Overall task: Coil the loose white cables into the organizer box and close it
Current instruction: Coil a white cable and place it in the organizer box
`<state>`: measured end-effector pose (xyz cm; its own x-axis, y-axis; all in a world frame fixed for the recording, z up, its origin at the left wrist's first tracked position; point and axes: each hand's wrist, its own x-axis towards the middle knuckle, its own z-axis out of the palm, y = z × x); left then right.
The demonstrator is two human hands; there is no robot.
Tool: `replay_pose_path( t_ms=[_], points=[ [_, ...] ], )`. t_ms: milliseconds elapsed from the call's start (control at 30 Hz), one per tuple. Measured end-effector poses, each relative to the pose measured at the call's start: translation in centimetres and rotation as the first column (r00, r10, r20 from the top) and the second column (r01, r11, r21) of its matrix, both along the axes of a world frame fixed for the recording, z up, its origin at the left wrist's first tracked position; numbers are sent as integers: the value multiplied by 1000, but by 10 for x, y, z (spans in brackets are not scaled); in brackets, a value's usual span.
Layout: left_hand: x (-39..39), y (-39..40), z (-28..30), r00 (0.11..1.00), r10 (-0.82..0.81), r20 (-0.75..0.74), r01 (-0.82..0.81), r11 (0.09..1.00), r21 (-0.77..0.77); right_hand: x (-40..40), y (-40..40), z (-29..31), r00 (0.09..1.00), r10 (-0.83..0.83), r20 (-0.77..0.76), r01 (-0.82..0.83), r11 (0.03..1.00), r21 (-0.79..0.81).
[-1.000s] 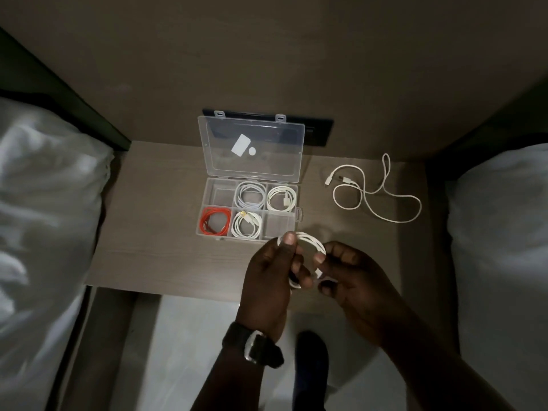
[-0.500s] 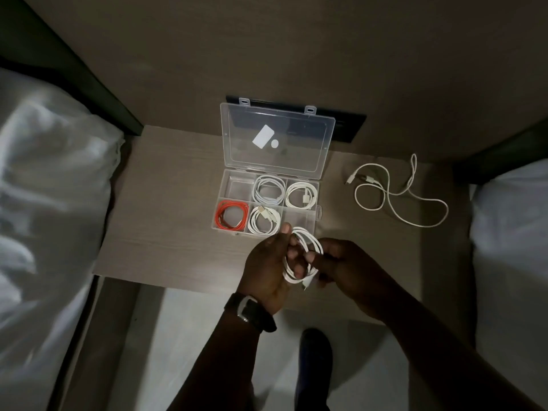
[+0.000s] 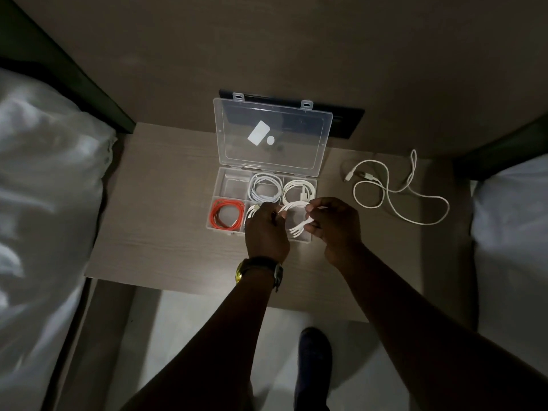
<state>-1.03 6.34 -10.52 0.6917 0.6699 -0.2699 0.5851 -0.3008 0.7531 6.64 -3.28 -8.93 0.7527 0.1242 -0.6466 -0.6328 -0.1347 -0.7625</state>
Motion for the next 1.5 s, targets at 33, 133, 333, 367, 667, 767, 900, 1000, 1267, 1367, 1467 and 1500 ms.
replay_pose_path(
  t_ms=[33, 133, 333, 367, 667, 767, 900, 1000, 1267, 1367, 1467, 1500],
  points=[
    [0, 1, -2, 1000, 20, -22, -20, 1000, 0, -2, 0, -7, 1000, 5, 24, -4, 999, -42],
    [-1, 3, -7, 995, 50, -91, -49, 999, 13, -8, -2, -22, 979, 121, 165, -87, 976, -197],
    [1, 3, -3, 996, 88, -30, -87, 996, 36, -10, -2, -29, 894, 324, 310, -171, 885, -433],
    [1, 3, -3, 996, 83, -34, -82, 996, 26, -10, -4, -30, 859, 400, 320, -212, 846, -489],
    [-15, 7, 2, 987, -162, -17, 163, 985, 48, -8, -28, -25, 251, 918, 307, -434, 390, -812],
    [-24, 8, 0, 969, -247, -15, 247, 961, 124, -5, -41, -30, 147, 938, 313, -422, 345, -838],
    [-21, 6, 0, 944, -327, -46, 329, 920, 211, -2, -38, -33, 134, 925, 355, -394, 378, -838],
    [-12, 6, -2, 936, -329, -124, 350, 907, 233, -3, -35, -31, 149, 907, 395, -394, 420, -817],
    [1, 7, -4, 901, -387, -196, 429, 861, 274, 5, -44, -25, -16, 939, 342, -406, 307, -861],
    [1, 8, -5, 908, -374, -189, 414, 868, 274, 9, -34, -21, 12, 944, 330, -407, 306, -860],
    [1, 9, -5, 895, -401, -194, 443, 849, 286, 9, -25, -20, 48, 950, 310, -406, 302, -863],
    [1, 9, -5, 888, -416, -198, 458, 842, 285, 9, -23, -21, 34, 955, 294, -399, 283, -872]
  ],
)
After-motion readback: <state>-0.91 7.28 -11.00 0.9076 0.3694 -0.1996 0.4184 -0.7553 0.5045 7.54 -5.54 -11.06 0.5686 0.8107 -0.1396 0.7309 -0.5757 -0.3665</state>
